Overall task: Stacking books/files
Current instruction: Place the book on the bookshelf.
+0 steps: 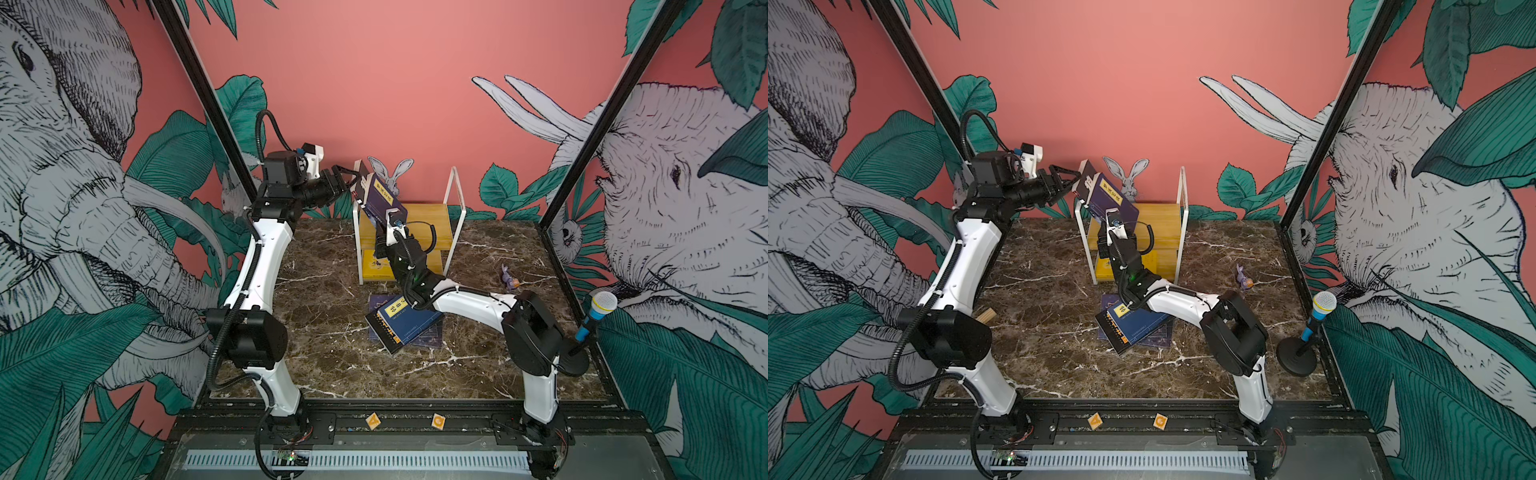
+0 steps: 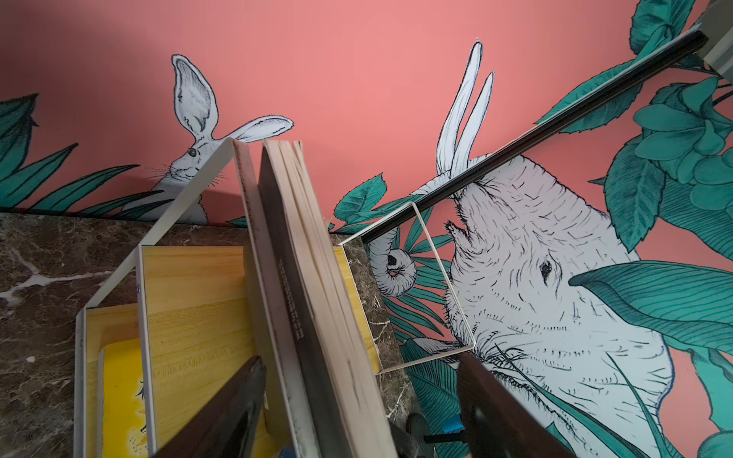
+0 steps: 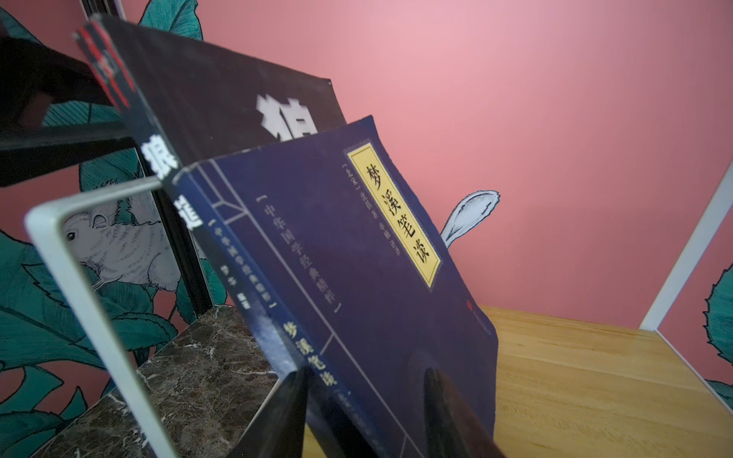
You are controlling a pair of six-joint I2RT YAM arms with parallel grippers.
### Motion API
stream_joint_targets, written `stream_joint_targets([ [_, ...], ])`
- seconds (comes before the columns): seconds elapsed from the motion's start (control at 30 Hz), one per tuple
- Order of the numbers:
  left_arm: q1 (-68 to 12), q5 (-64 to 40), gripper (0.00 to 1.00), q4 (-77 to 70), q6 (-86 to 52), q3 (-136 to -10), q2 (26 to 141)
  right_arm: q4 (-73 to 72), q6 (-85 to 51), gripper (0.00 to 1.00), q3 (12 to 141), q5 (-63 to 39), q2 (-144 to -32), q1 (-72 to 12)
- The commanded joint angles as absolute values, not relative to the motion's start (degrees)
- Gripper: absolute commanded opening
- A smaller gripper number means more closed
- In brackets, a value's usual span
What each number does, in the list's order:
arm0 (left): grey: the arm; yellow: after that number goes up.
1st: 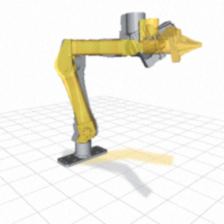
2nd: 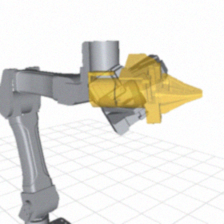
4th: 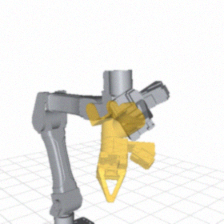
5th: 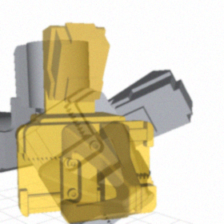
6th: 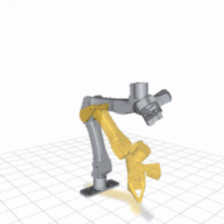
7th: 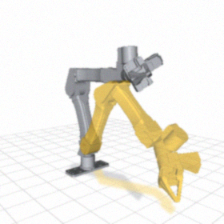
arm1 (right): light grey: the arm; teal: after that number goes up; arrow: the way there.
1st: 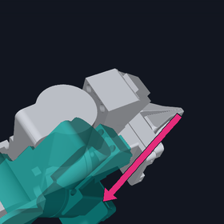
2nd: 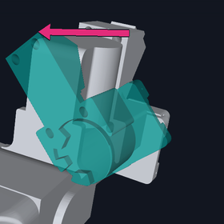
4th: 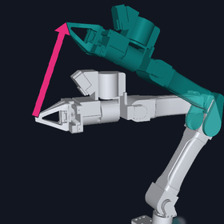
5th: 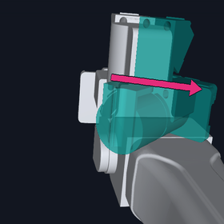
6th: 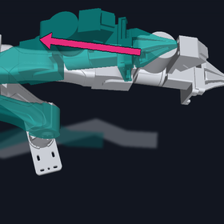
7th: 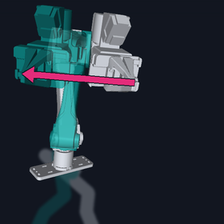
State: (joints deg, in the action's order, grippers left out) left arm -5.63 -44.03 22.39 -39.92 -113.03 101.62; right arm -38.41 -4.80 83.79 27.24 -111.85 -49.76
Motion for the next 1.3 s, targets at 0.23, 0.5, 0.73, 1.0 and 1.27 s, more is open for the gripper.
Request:
stream_joint_targets([
  [0.23, -5.8, -44.5, 0.78, 22.2, -39.2, -111.9, 100.2, -35.5, -8.9, 0.37, 84.5, 24.8, -108.4, -48.0],
  [0.5, -5.7, -39.1, 0.88, 29.7, -31.1, -114.6, 96.5, -31.4, -15.0, 0.48, 81.1, 19.0, -102.9, -48.0],
  [0.73, -5.7, -40.0, 0.9, 28.3, -32.6, -114.3, 97.9, -9.3, -17.1, 0.29, 89.2, 21.0, -98.1, -47.1],
  [1.0, -5.9, -41.7, 0.91, 26.5, -33.9, -115.7, 99.7, 23.5, -17.0, 0.0, 116.7, 29.4, -110.4, -43.0],
  [1.27, -5.9, -43.1, 0.92, 24.9, -36.5, -118.2, 103.0, 56.1, -25.4, 0.0, 154.4, 27.7, -131.3, -38.9],
])
